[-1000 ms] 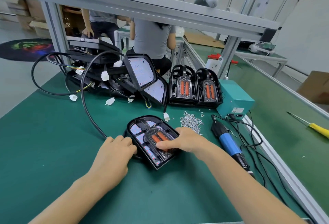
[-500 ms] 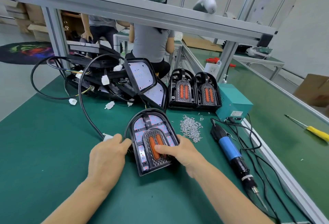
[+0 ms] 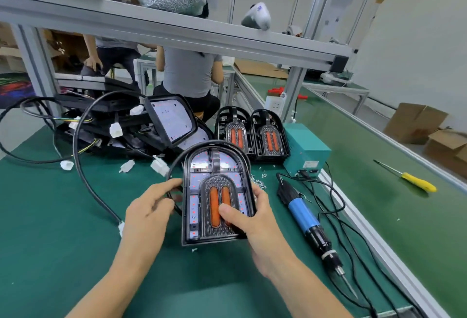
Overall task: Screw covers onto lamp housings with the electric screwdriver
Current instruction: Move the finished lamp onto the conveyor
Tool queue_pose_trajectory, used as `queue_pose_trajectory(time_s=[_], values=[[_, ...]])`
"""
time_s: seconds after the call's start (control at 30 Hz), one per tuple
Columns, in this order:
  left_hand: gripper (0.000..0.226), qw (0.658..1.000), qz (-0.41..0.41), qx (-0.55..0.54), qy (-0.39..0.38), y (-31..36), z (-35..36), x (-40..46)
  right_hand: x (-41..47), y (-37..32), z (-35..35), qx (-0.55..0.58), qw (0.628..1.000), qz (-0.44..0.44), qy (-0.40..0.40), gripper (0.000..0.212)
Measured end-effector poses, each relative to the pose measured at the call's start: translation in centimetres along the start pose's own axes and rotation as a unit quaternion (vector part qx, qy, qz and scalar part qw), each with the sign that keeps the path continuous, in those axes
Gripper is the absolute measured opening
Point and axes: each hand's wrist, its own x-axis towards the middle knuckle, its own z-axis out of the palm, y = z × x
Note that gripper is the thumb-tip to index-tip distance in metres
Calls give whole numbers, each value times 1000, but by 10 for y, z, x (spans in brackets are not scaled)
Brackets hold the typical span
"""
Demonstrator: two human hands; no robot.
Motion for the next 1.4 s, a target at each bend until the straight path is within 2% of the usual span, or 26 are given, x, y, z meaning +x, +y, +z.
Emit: queue_pose_trajectory(time_s=[0.07, 0.1, 0.2, 0.33, 0.5, 0.7, 0.9, 1.1, 1.23, 1.33, 1.4], values=[[33, 987, -62, -138, -51, 10, 17, 6, 1, -7, -7, 8, 999, -30, 21, 96], [40, 980, -76, -165, -76, 14, 27, 8, 2, -10, -11, 11, 999, -39, 31, 93], [53, 977, -80, -162, -116, 23, 63, 10, 2, -17, -30, 20, 995, -53, 77, 87], [48, 968, -93, -172, -155, 33, 106, 19, 4, -25, -59, 59, 988, -72, 120, 62], [46, 957, -95, -164, -218, 52, 167, 29, 4, -43, -105, 107, 972, -110, 180, 41], [43, 935, -98, -162, -300, 70, 248, 30, -5, -52, -165, 122, 939, -111, 300, 44], [46, 904, -121, -118, -391, 83, 332, 29, -4, -55, -228, 135, 907, -105, 385, 28], [44, 874, -186, -140, -426, 77, 391, 26, 18, -52, -278, 169, 878, -72, 442, 29], [41, 864, -210, -117, -443, 71, 420, 27, 36, -51, -308, 183, 862, -57, 468, 27], [54, 858, -234, -90, -448, 62, 437, 28, 52, -42, -326, 192, 848, -27, 494, 28], [61, 854, -249, -76, -450, 55, 440, 26, 61, -37, -333, 185, 838, -8, 513, 39]])
